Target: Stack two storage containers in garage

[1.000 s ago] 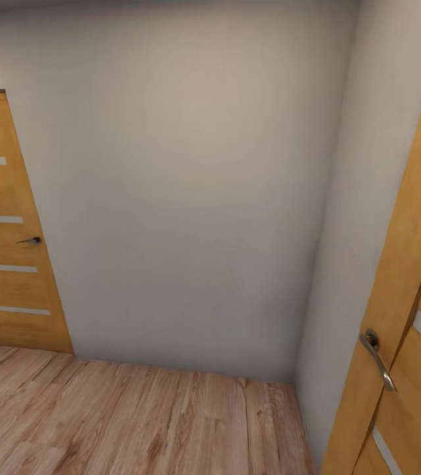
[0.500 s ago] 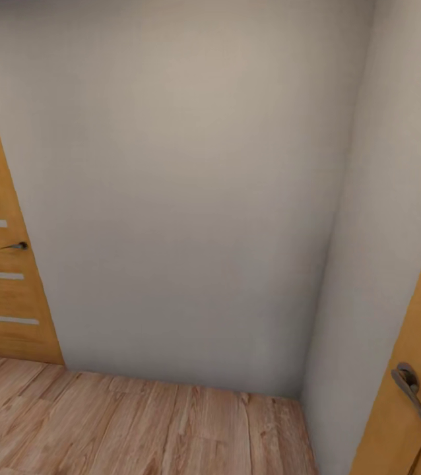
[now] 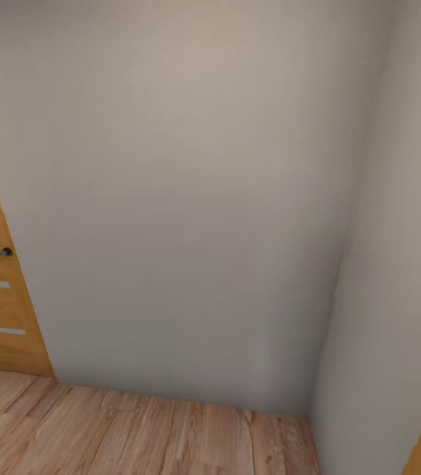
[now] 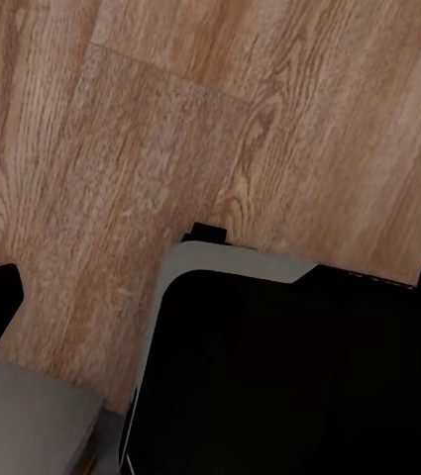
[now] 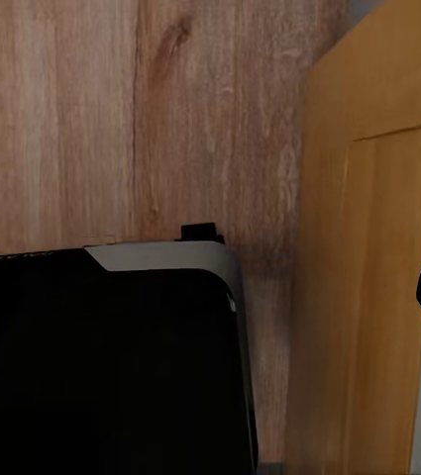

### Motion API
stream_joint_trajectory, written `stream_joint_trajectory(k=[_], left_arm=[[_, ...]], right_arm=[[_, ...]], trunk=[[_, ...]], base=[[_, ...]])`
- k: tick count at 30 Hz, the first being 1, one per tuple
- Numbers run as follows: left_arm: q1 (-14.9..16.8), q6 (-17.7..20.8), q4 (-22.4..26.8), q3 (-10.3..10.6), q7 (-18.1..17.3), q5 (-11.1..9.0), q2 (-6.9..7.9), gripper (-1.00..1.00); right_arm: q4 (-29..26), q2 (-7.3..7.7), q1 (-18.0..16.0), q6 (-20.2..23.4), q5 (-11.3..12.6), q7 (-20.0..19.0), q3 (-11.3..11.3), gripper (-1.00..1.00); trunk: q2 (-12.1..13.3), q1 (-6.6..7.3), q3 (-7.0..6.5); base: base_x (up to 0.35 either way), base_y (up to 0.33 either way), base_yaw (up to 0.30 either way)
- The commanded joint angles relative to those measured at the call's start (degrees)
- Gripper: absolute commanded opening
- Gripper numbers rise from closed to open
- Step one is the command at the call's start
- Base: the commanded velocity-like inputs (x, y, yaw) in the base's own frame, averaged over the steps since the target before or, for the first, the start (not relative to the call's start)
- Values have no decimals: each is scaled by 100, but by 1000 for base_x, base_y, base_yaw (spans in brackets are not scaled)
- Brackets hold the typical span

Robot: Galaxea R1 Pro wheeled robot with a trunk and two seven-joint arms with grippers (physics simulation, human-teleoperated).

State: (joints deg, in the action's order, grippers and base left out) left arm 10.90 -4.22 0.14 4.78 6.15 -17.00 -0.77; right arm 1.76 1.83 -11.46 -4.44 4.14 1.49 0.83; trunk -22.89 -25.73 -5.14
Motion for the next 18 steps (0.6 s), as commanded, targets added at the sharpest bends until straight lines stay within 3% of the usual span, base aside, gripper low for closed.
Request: stream_joint_trajectory(k=[1,9,18], left_arm=[[4,-18,-5,49,18,-49,-2,100],[5,-25,-5,49,18,-49,1,100],[6,-32,-5,49,19,-66,7,100]], right_arm=[[18,0,-6,-39,43,3,5,100],[18,1,-6,-39,43,9,5,100],[17,2,-6,-39,43,9,5,100]], trunk=[[-3,-5,2],[-3,-5,2],[-3,-5,2]], base=[[320,0,112],[301,0,219],[31,0,267]])
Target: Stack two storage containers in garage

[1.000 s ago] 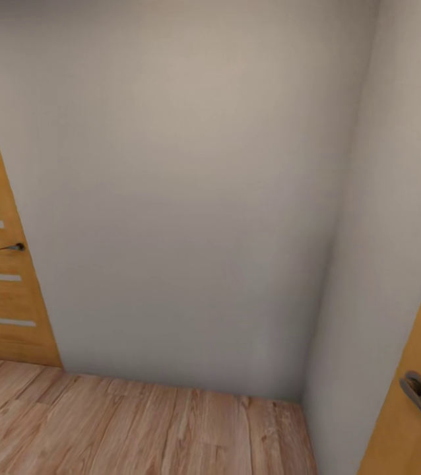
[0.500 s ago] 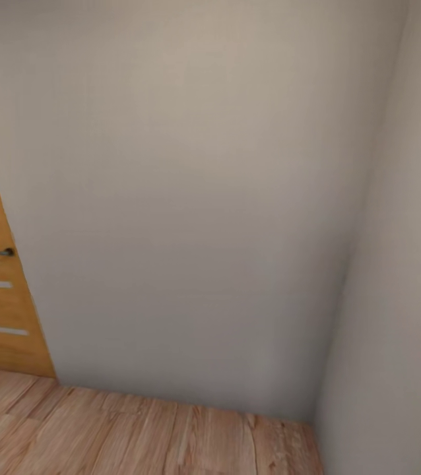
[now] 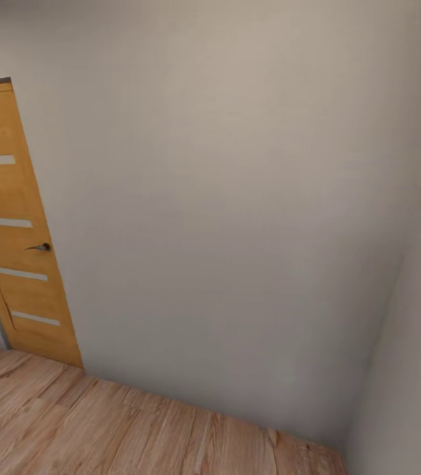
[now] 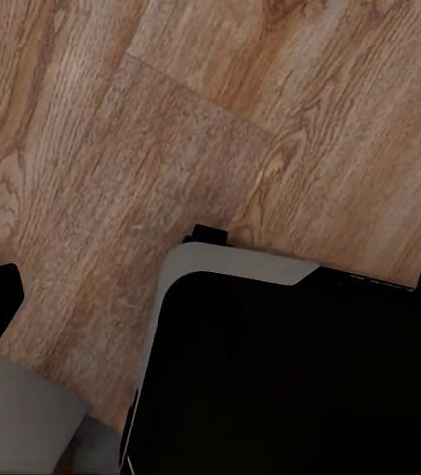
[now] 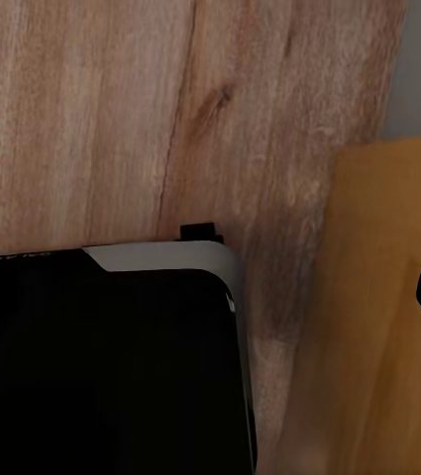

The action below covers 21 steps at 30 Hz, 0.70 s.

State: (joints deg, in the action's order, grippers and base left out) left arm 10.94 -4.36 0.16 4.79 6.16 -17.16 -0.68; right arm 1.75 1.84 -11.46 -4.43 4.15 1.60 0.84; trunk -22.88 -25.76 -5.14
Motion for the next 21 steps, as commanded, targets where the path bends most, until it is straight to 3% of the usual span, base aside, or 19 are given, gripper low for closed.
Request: stream_joint_trajectory(k=[1,16,21], left_arm=[[2,-20,-7,48,18,-50,-3,100],[3,-21,-7,41,24,-56,-3,100],[-1,-14,-7,40,22,-59,9,100]], right_arm=[[19,1,-5,-40,42,-2,4,100],[19,1,-5,-40,42,-2,4,100],[19,4,-5,-40,42,-2,4,100]], trunk=[[-4,-2,2],[-4,-2,2],[-4,-2,2]], base=[[1,0,268],[3,0,268],[236,0,268]])
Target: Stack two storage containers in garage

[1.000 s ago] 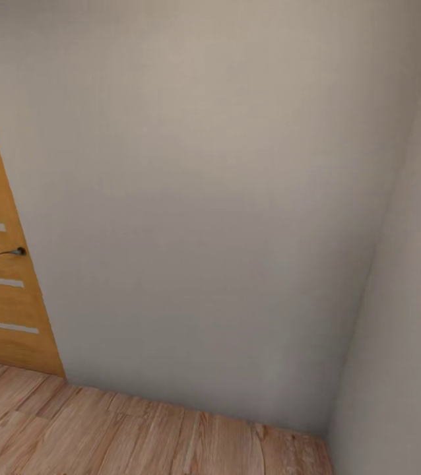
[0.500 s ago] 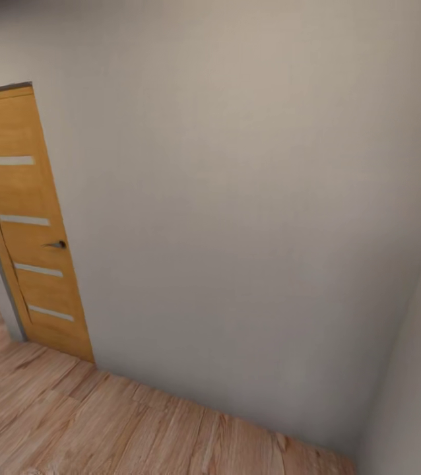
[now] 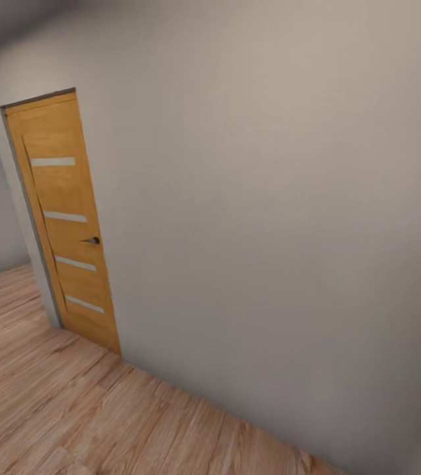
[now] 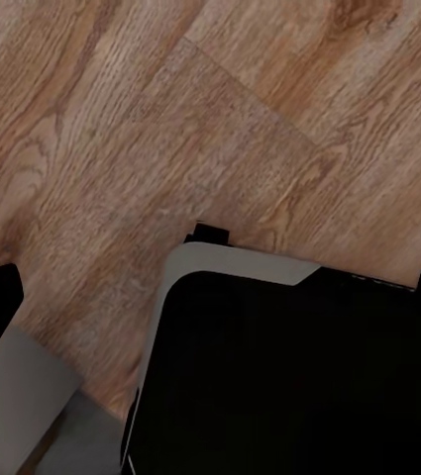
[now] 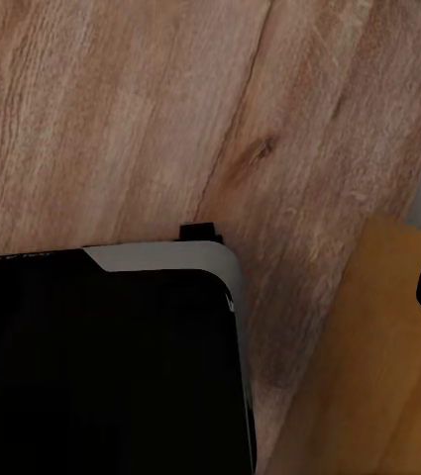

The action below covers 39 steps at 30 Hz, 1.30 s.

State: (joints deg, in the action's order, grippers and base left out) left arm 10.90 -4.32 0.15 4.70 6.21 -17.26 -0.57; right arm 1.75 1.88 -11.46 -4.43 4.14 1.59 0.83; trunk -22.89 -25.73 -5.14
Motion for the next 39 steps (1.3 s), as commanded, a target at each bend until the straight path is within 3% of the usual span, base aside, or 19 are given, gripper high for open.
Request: stream_joint_trajectory(k=[1,15,19,23,27,39], left_arm=[[2,-17,-7,49,17,-49,-3,100],[6,-22,-7,49,21,-50,-4,100],[5,-24,-7,49,21,-56,-5,100],[5,-25,-7,49,27,-63,-4,100],[6,-25,-7,49,29,-66,-3,100],[3,-13,-7,40,22,-66,35,100]], right_arm=[[19,-1,-5,-40,43,-1,5,100],[19,-5,-5,-43,18,-5,1,100],[19,-19,-5,-47,-273,3,-15,100],[19,-87,-5,-50,-882,7,-27,100],[19,-127,-5,-56,-1157,8,-30,100],[16,-112,-5,-95,-1222,6,-30,100]], trunk=[[-3,-5,2],[-3,-5,2],[-3,-5,2],[-3,-5,2],[-3,-5,2],[-3,-5,2]], base=[[302,0,268],[115,0,269],[0,0,275],[0,0,284],[0,0,296],[74,0,300]])
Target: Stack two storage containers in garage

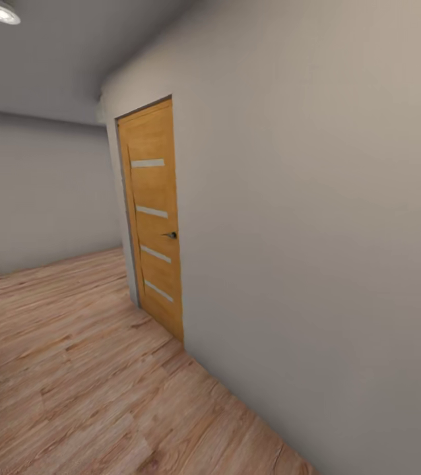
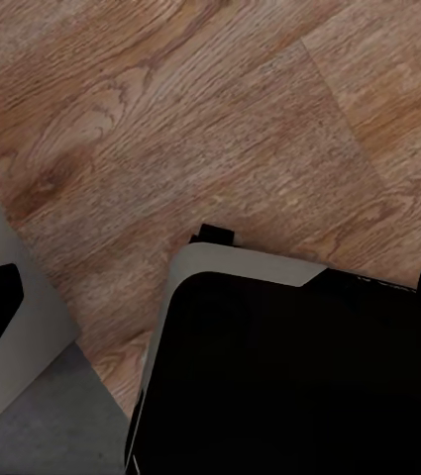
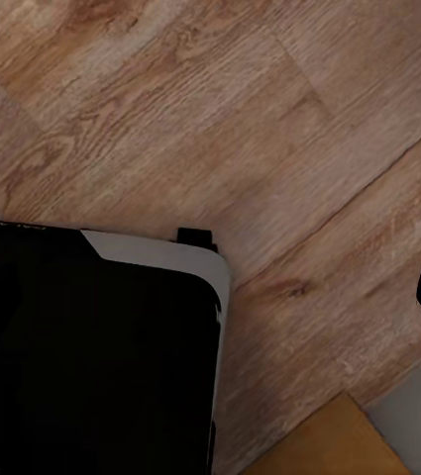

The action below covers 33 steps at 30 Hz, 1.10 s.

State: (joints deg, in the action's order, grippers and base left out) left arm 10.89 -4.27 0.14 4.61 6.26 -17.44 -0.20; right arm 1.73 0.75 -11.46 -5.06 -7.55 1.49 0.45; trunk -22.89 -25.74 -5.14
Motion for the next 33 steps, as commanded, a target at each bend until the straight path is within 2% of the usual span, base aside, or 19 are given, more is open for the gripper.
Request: stream_joint_trajectory(k=[1,33], left_arm=[[5,-15,-6,49,16,-49,3,100],[3,36,-6,38,17,-57,11,100]], right_arm=[[16,4,-5,-31,-54,16,8,100],[12,-4,-5,-39,-56,18,10,100]], trunk=[[-3,-4,2],[-3,-4,2]], base=[[271,0,300],[320,0,300]])
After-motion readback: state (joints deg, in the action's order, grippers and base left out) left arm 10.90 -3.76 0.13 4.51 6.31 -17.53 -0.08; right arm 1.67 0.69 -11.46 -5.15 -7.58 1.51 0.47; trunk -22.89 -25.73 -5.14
